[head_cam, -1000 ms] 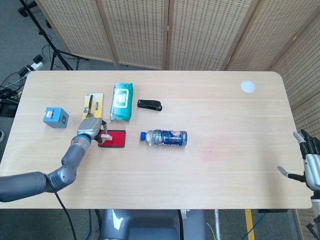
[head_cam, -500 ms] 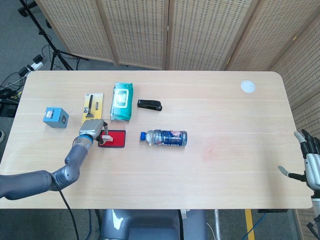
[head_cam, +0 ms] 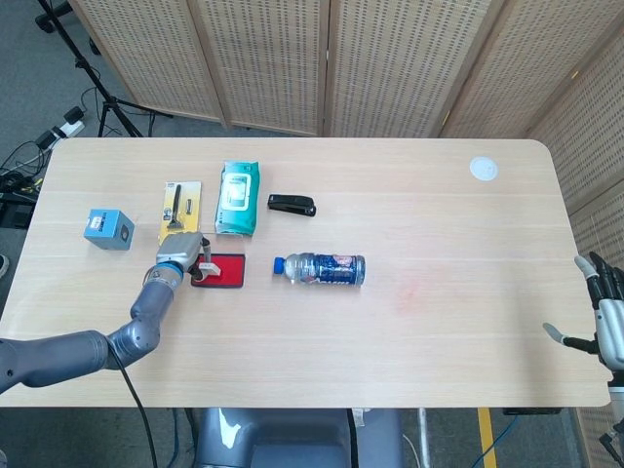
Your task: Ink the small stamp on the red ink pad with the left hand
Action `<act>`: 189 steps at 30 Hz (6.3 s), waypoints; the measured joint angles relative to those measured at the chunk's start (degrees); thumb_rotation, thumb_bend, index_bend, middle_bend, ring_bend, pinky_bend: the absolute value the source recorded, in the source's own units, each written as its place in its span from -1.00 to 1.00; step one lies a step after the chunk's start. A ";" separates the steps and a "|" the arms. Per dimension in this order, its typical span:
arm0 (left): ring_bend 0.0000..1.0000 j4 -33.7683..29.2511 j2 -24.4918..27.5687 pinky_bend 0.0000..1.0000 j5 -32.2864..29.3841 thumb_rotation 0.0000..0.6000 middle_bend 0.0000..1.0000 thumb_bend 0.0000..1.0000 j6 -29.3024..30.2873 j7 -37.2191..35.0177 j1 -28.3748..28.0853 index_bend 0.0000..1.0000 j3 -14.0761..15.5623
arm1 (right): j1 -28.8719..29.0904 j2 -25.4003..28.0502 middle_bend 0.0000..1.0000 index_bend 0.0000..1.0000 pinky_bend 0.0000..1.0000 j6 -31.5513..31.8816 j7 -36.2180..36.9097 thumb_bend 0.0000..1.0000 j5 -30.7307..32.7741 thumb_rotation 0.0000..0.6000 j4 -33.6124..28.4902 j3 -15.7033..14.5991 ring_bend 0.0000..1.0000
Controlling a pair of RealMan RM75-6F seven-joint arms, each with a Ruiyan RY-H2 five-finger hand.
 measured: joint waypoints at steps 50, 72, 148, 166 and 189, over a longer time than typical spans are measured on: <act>0.98 -11.99 9.42 0.80 -0.98 1.00 0.94 -0.04 3.62 2.55 -0.99 0.24 -0.03 | -0.04 -0.26 -1.00 -1.00 -1.00 0.46 -1.19 -1.00 -0.89 1.00 -0.49 -0.48 -1.00; 0.98 -10.27 18.69 0.80 8.13 1.00 0.94 -0.04 -6.64 -6.34 8.66 0.24 6.68 | 0.05 -0.95 -1.00 -1.00 -1.00 0.86 -3.73 -1.00 -1.74 1.00 -1.00 -1.04 -1.00; 0.96 -6.27 14.70 0.80 18.46 1.00 0.93 -0.12 -6.81 -13.33 10.36 -0.19 10.93 | 0.07 -0.67 -1.00 -1.00 -1.00 0.70 -3.16 -1.00 -1.59 1.00 -1.21 -1.15 -1.00; 0.96 -14.94 18.22 0.80 20.41 1.00 0.93 -0.11 -1.24 -10.35 10.12 -0.19 12.88 | -0.13 -0.36 -1.00 -1.00 -1.00 1.15 -2.76 -1.00 -1.93 1.00 -1.52 -1.19 -1.00; -1.00 -19.88 25.86 -1.00 49.05 1.00 -1.00 -1.00 16.80 -32.67 25.41 -1.00 5.06 | -0.43 -0.16 -1.00 -1.00 -1.00 2.30 -2.86 -1.00 -2.61 1.00 -1.91 -1.22 -1.00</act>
